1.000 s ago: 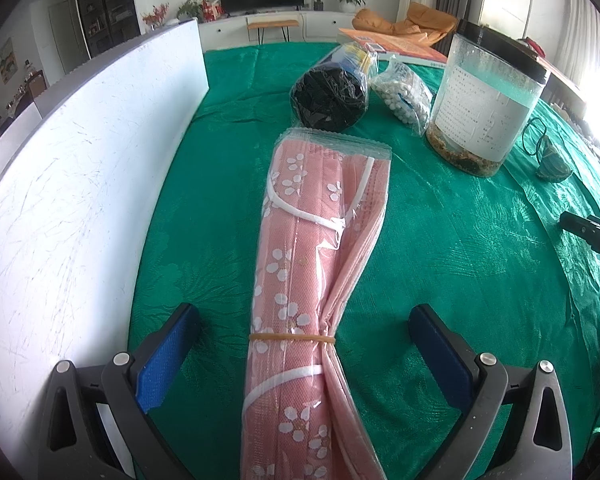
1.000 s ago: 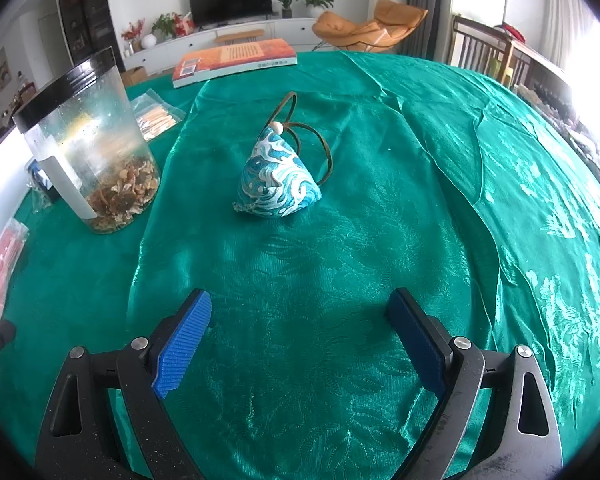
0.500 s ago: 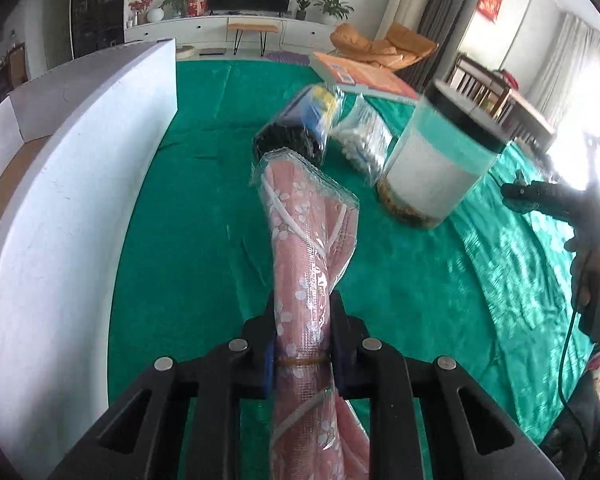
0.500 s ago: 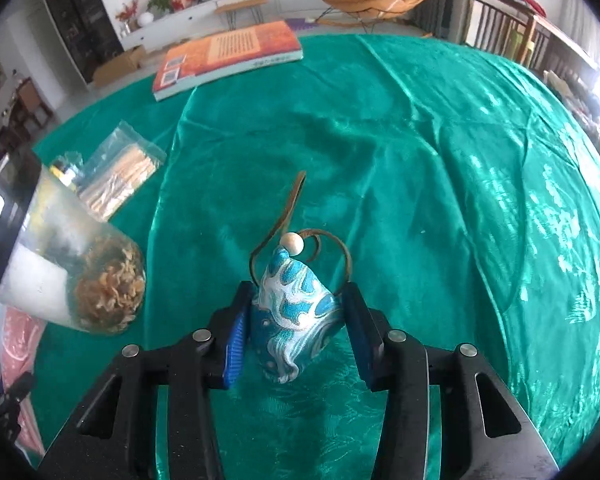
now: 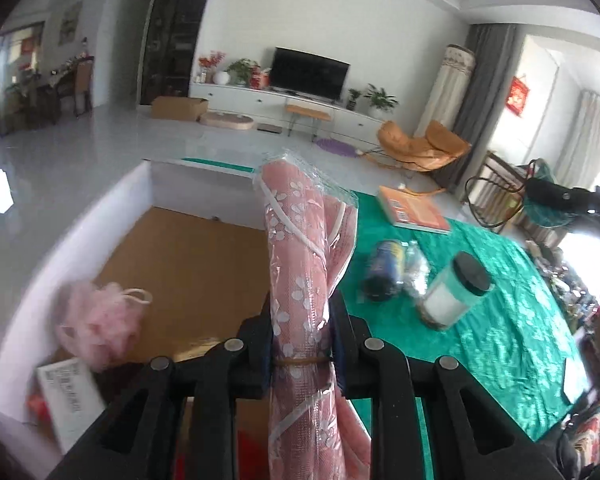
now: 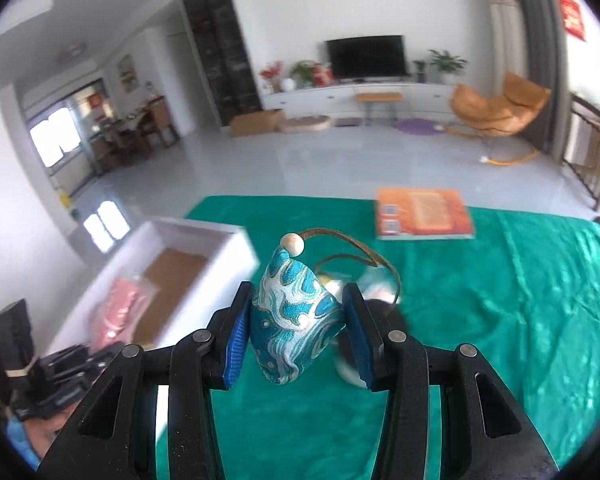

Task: Organize soft objects
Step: 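Carry the pink item and teal pouch into the white box and release both, then grasp the blue-and-yellow roll pack with the left gripper and lift it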

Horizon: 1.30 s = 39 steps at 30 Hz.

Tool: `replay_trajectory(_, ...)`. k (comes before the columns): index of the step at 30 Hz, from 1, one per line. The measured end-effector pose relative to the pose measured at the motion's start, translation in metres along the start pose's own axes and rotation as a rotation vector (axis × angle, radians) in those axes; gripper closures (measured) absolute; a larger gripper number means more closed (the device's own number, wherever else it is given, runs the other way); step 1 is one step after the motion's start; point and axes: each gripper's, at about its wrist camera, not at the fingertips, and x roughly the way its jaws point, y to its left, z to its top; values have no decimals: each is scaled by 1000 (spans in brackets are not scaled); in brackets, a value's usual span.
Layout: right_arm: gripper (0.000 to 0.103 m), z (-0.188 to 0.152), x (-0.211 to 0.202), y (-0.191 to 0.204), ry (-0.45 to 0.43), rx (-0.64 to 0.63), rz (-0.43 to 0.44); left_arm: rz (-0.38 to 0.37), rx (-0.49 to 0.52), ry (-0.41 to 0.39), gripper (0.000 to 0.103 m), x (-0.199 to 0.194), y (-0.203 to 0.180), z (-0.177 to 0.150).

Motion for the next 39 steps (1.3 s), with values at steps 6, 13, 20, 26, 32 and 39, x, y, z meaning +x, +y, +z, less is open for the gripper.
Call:
replay_trajectory(6,20,-23,62,107,140,-21,359,365,-18,-12,0,-22,75,-19)
replay_trajectory(13,21,-81,52,60,104,-42,184,303,-31,-15,0,-9,57,-41)
replay_trajectory(20,21,-204,56,-73,153,-43,-411,-61,25,46,0,18,-43,-47)
replay_trajectory(26,21,-250,12,-135,57,80,-601,-179,176,211,0,71,-135,-88)
replay_trajectory(32,21,-243,27,-155,119,146,-588,-118,203,302,0,124,-159,-126)
replay_trajectory(39,21,-242,36,-163,120,215,-548,-43,237,340,0,153,-155,-146)
